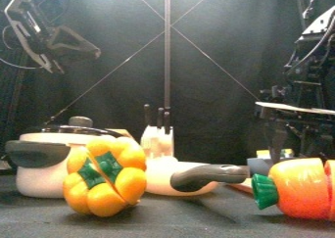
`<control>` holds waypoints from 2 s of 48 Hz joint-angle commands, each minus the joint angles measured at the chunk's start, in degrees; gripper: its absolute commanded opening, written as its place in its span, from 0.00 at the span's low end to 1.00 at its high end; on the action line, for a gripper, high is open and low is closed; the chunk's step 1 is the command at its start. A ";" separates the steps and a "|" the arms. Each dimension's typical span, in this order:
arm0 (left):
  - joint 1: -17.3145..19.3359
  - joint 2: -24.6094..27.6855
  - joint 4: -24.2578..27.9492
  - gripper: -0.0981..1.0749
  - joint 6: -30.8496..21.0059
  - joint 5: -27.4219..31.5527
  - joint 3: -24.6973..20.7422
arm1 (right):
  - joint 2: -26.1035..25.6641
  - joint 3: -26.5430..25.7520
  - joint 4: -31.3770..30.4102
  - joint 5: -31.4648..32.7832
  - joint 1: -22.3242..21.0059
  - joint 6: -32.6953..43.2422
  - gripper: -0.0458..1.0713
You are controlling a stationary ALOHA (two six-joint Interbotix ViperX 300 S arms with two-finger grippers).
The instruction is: Grab carrot
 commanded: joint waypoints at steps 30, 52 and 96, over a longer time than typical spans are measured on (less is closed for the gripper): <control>0.00 0.00 0.00 0.06 -0.09 -0.18 0.26 | -6.94 -0.62 -19.25 -6.77 8.96 -0.09 0.83; -0.09 0.00 0.00 0.25 -0.09 -0.44 0.26 | -6.06 -1.41 -24.08 -13.36 15.38 -0.09 0.83; 0.26 -0.18 0.00 0.50 -0.09 -0.70 0.18 | 12.83 -15.29 -31.99 -26.72 31.29 -0.18 0.83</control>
